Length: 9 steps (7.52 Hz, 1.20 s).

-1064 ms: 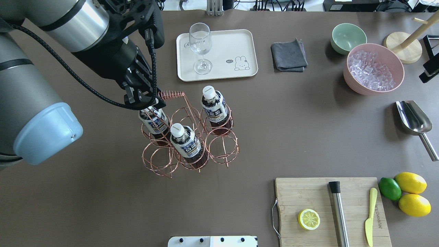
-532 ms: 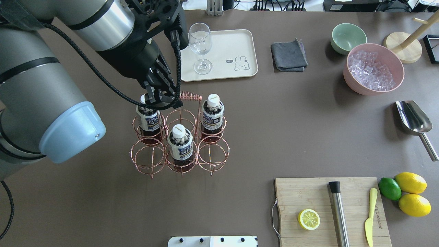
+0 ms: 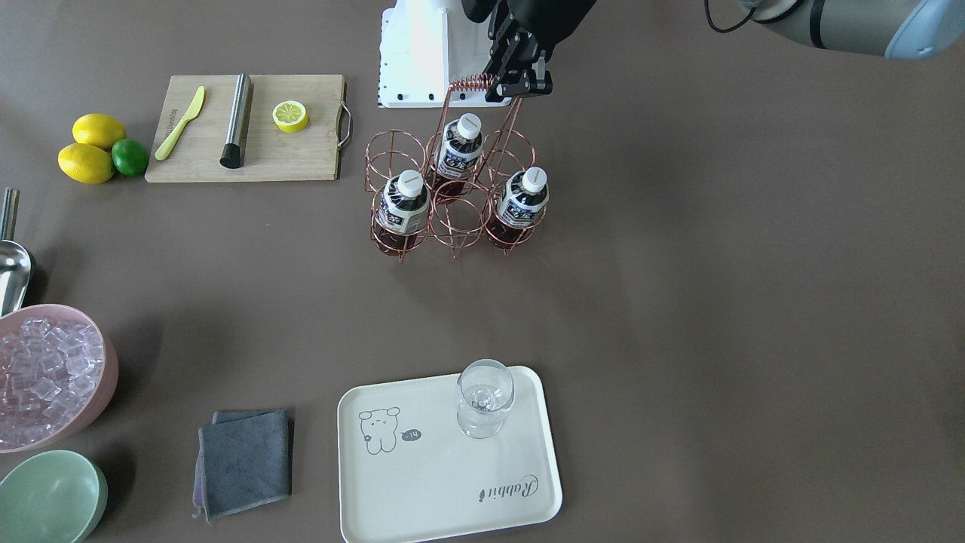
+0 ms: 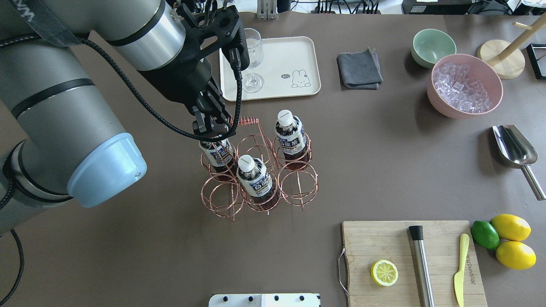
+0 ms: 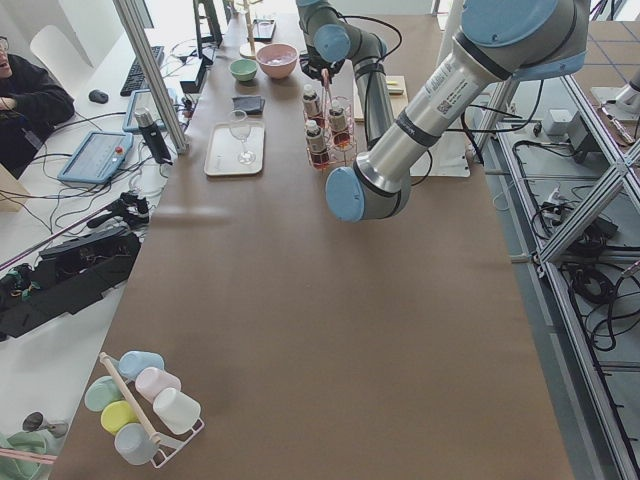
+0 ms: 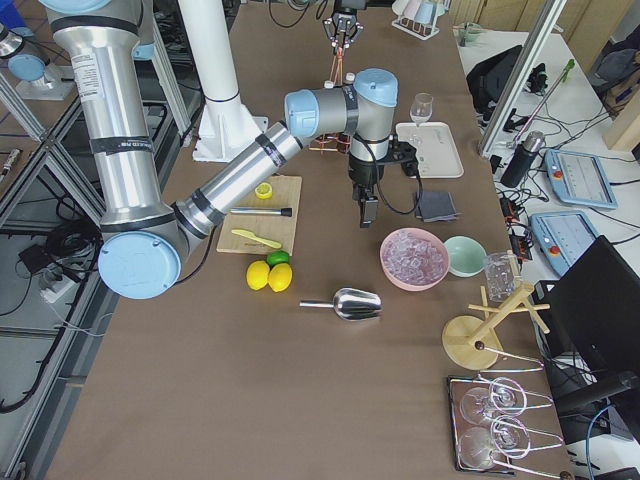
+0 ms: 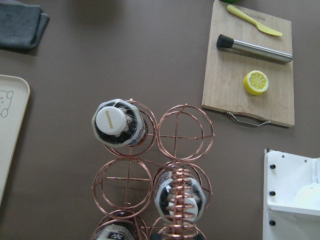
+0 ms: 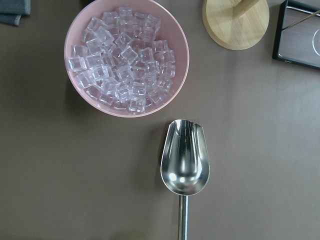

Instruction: Take tea from basket to plate

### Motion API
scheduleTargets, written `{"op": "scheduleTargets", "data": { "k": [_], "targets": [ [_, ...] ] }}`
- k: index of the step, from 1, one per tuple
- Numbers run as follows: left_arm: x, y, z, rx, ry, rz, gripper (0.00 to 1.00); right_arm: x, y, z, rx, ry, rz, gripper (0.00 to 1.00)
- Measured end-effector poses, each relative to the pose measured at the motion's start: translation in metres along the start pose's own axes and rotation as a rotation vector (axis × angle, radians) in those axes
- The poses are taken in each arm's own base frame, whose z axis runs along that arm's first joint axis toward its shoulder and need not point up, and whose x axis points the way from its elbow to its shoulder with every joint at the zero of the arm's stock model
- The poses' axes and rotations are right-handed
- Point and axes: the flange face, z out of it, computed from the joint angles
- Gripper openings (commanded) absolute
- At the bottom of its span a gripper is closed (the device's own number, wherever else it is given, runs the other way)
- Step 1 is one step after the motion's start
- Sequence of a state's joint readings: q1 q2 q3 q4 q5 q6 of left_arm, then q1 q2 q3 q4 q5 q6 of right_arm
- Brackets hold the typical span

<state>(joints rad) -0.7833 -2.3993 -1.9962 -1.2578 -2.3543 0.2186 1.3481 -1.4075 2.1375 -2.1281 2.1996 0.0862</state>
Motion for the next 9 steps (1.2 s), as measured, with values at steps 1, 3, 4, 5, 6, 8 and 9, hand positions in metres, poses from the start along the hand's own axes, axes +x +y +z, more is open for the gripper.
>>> {"op": "scheduleTargets", "data": {
  "k": [1, 3, 4, 5, 6, 8, 9],
  "targets": [
    [-0.001, -0.001, 0.002, -0.004, 0.001, -0.002, 0.0, -0.022, -0.006, 0.014, -0.004, -0.007, -0.039, 1.0],
    [-0.004, -0.001, 0.007, -0.011, 0.006, -0.006, 0.0, -0.068, -0.01, 0.042, -0.033, -0.006, 0.042, 1.0],
    [-0.005, -0.001, 0.011, -0.011, 0.008, -0.004, 0.0, -0.086, -0.011, 0.052, -0.042, -0.007, 0.07, 1.0],
    [-0.006, -0.002, 0.016, -0.012, 0.012, -0.003, 0.0, -0.096, -0.012, 0.058, -0.044, -0.011, 0.107, 1.0],
    [-0.006, -0.002, 0.02, -0.014, 0.017, -0.001, 0.0, -0.106, -0.014, 0.061, -0.037, -0.022, 0.151, 1.0],
    [-0.006, -0.001, 0.024, -0.016, 0.016, 0.001, 0.0, -0.143, -0.023, 0.063, -0.022, -0.051, 0.254, 1.0],
    [-0.007, -0.001, 0.025, -0.016, 0.01, 0.004, 0.0, -0.159, -0.031, 0.062, -0.016, -0.068, 0.287, 1.0]
  ]
}}
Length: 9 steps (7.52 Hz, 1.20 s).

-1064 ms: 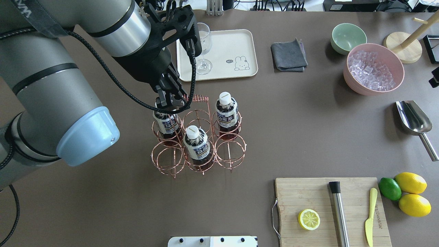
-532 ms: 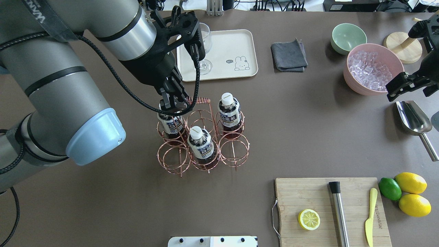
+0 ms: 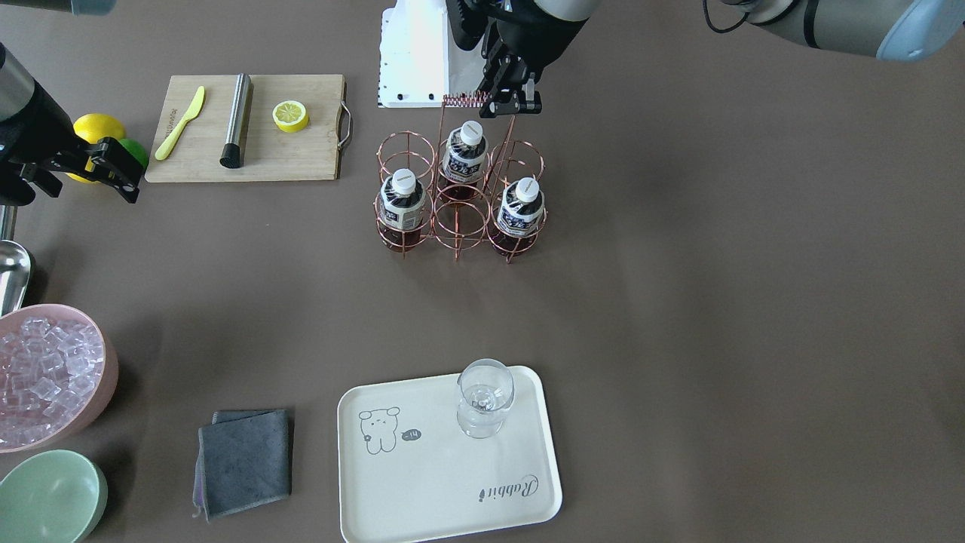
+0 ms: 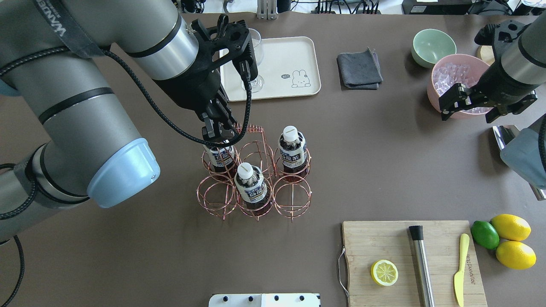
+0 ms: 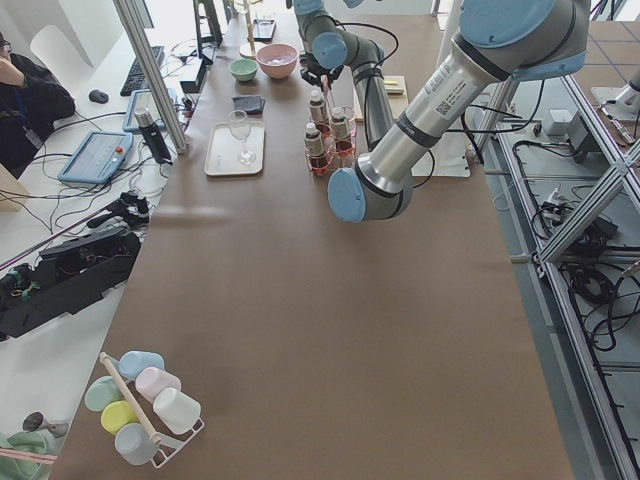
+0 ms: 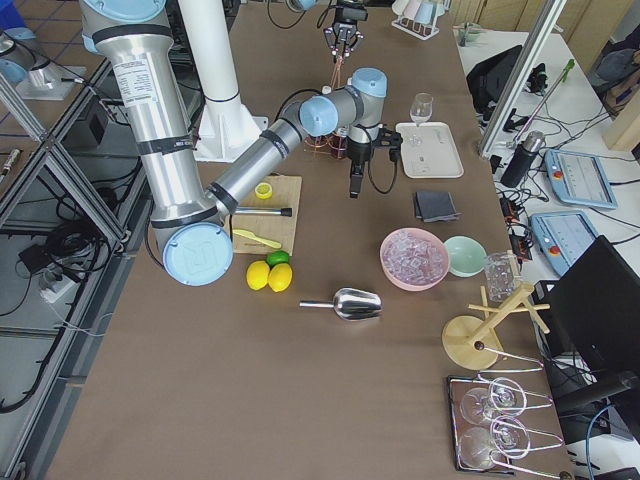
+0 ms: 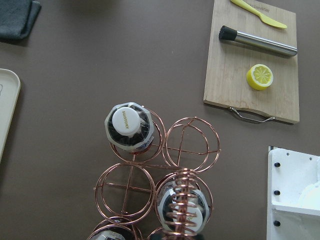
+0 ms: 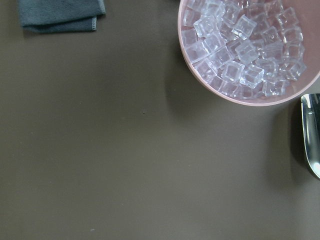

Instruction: Take tea from basket to plate

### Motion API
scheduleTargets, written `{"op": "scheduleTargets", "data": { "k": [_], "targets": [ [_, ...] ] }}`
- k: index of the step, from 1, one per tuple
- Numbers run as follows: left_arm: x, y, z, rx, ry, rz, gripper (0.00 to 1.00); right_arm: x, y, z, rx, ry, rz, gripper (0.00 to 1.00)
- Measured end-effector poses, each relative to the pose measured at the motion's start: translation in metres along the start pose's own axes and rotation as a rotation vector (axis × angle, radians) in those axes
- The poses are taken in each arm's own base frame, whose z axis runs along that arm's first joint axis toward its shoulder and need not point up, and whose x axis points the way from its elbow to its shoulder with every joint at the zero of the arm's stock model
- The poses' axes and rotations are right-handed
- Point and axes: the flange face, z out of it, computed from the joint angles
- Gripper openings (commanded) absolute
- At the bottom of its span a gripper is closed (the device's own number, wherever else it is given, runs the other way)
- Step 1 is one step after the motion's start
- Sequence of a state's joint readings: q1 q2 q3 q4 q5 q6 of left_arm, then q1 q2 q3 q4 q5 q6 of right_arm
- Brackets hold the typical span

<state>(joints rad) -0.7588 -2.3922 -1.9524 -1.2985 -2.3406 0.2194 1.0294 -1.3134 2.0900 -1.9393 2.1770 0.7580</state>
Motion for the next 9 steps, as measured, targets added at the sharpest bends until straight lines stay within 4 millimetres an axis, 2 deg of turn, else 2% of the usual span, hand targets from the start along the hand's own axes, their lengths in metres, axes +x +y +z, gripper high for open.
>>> {"op": "scheduleTargets", "data": {
  "k": [1, 4, 7, 9],
  "targets": [
    [0.0, 0.0, 0.001, 0.0, -0.003, 0.002, 0.0, -0.017, -0.004, -0.003, 0.0, -0.026, 0.052, 1.0],
    [-0.001, -0.001, 0.005, -0.001, -0.002, 0.004, 0.0, -0.086, -0.023, -0.012, -0.01, -0.18, 0.277, 1.0],
    [-0.004, -0.002, 0.009, 0.0, -0.002, 0.006, 0.0, -0.191, -0.042, -0.019, -0.063, -0.245, 0.448, 1.0],
    [-0.003, -0.002, 0.01, 0.0, 0.0, 0.007, 0.0, -0.255, -0.046, -0.012, -0.123, -0.235, 0.542, 1.0]
  ]
}}
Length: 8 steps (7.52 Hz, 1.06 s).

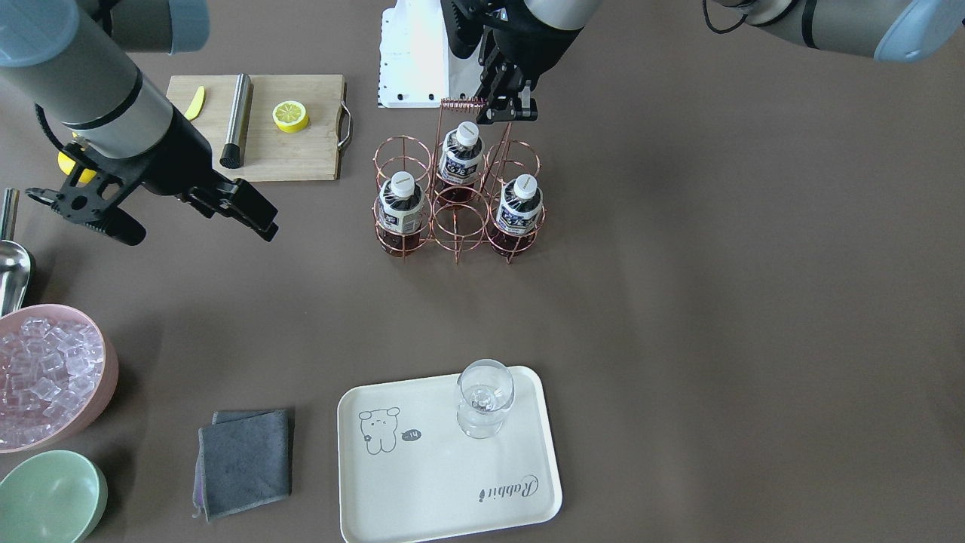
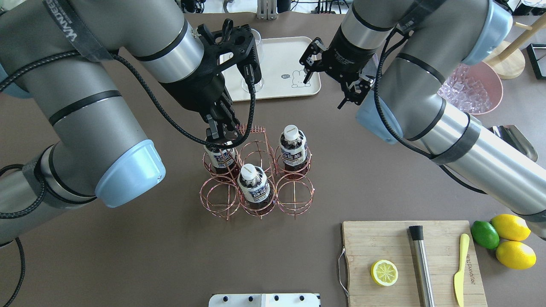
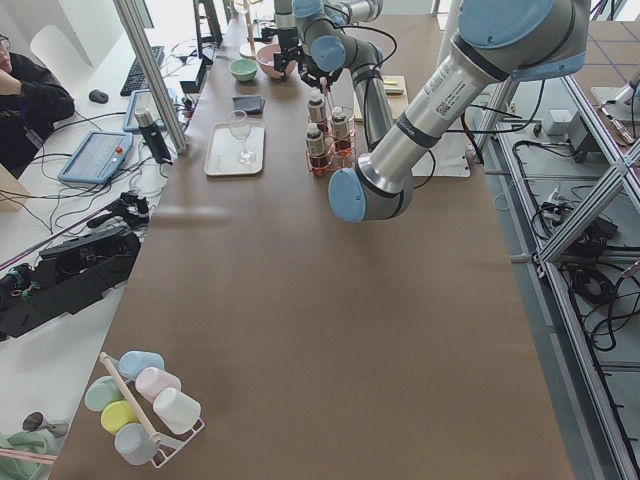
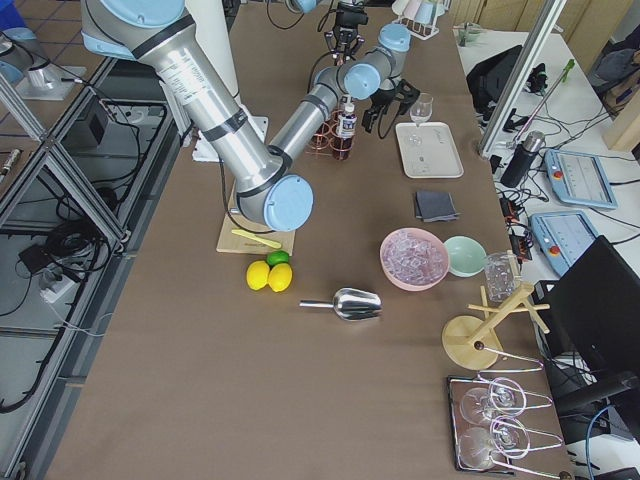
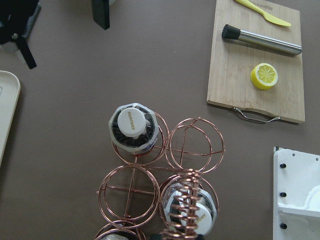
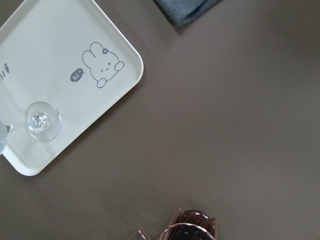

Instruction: Take tea from basket to plate

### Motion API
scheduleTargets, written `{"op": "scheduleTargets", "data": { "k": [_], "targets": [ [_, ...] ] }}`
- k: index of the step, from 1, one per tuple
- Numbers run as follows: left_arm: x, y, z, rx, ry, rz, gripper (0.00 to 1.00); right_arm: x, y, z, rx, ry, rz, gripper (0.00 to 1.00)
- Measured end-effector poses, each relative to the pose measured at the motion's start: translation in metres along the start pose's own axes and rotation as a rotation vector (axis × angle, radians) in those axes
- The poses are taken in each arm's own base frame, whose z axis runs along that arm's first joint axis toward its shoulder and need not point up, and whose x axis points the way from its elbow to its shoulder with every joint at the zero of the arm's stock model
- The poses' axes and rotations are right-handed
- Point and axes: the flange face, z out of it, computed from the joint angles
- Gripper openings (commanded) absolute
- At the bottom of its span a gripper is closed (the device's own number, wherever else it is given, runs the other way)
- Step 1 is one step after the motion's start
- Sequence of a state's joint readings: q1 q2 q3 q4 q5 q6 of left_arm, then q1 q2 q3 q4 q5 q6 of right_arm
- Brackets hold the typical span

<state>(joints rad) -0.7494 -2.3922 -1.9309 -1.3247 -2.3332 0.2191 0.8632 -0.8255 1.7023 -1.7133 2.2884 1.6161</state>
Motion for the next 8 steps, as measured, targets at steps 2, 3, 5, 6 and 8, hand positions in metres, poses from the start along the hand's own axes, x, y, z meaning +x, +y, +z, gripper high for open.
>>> {"op": "scheduleTargets", "data": {
  "k": [2, 3, 5, 6, 8],
  "targets": [
    [0.001, 0.0, 0.0, 0.001, 0.0, 0.002, 0.0, -0.022, 0.017, 0.021, -0.057, 0.042, 0.057, 1.0],
    [0.001, 0.0, 0.0, 0.001, 0.0, 0.002, 0.0, -0.026, 0.03, 0.031, -0.089, 0.061, 0.062, 1.0],
    [0.001, 0.0, 0.0, 0.001, 0.001, 0.001, 0.0, -0.028, 0.049, 0.038, -0.161, 0.086, 0.067, 0.83],
    [0.001, 0.0, 0.0, 0.001, 0.001, 0.001, 0.0, -0.028, 0.056, 0.04, -0.178, 0.094, 0.065, 0.66],
    [0.002, 0.001, 0.0, 0.001, 0.002, 0.001, 0.0, -0.028, 0.063, 0.044, -0.193, 0.104, 0.057, 0.42]
  ]
}}
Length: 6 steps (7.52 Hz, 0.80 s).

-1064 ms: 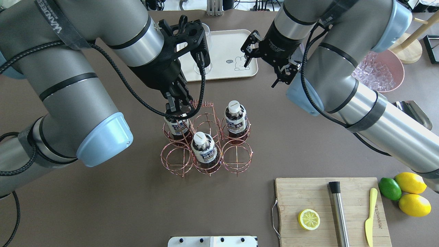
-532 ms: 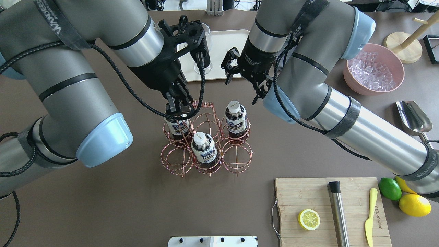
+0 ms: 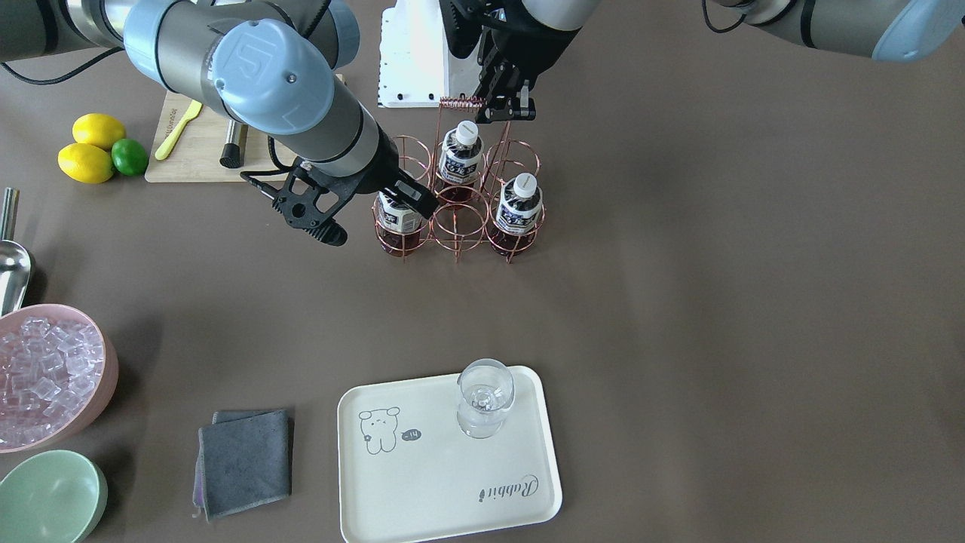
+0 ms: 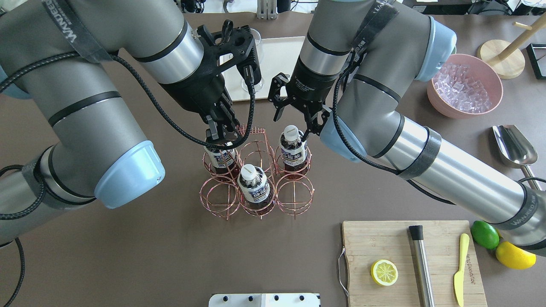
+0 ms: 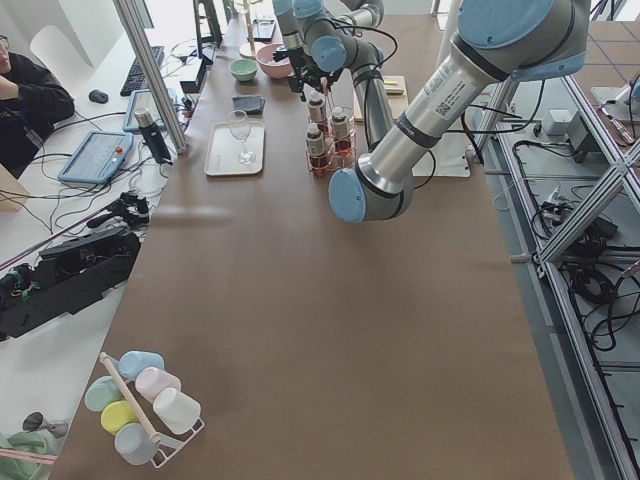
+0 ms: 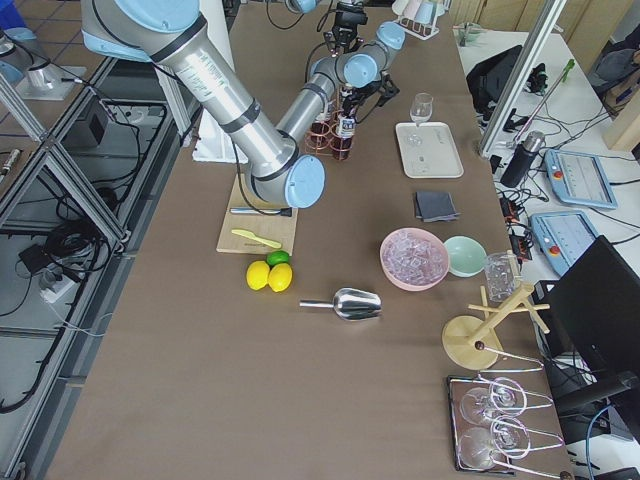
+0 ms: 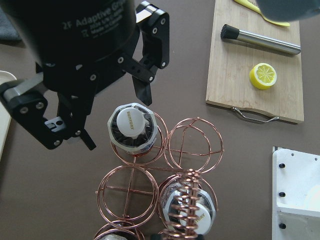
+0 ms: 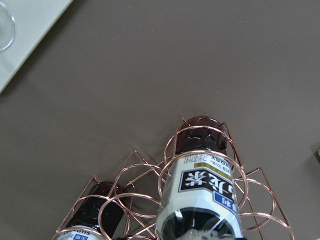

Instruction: Take tea from basket to plate

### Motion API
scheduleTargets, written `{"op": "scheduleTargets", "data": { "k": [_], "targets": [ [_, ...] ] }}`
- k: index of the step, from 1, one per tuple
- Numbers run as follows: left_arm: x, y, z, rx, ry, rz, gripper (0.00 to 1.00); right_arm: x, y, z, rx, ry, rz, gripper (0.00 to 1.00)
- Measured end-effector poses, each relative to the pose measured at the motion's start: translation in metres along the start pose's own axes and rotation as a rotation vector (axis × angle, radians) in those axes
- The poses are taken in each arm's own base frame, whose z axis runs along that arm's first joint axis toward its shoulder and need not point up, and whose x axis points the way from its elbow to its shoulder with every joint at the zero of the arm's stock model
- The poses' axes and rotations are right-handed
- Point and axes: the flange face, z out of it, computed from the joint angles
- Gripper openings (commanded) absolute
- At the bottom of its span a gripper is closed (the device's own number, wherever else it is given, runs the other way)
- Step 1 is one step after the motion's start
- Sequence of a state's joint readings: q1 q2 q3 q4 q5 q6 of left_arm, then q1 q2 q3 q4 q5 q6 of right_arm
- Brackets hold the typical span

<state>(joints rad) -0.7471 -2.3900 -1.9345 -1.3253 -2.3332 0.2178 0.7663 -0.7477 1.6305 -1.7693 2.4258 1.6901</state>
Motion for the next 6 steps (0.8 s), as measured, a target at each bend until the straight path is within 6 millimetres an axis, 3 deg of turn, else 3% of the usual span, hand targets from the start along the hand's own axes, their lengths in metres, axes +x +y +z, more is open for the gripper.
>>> {"op": "scheduleTargets", "data": {
  "k": [2, 6],
  "targets": [
    [0.001, 0.0, -0.001, 0.003, 0.003, 0.002, 0.0, 0.0, 0.005, 0.006, -0.007, 0.008, -0.007, 0.0],
    [0.002, 0.0, -0.003, 0.006, 0.004, 0.003, 0.0, 0.002, 0.015, -0.002, -0.02, 0.015, -0.003, 0.0]
  ]
}}
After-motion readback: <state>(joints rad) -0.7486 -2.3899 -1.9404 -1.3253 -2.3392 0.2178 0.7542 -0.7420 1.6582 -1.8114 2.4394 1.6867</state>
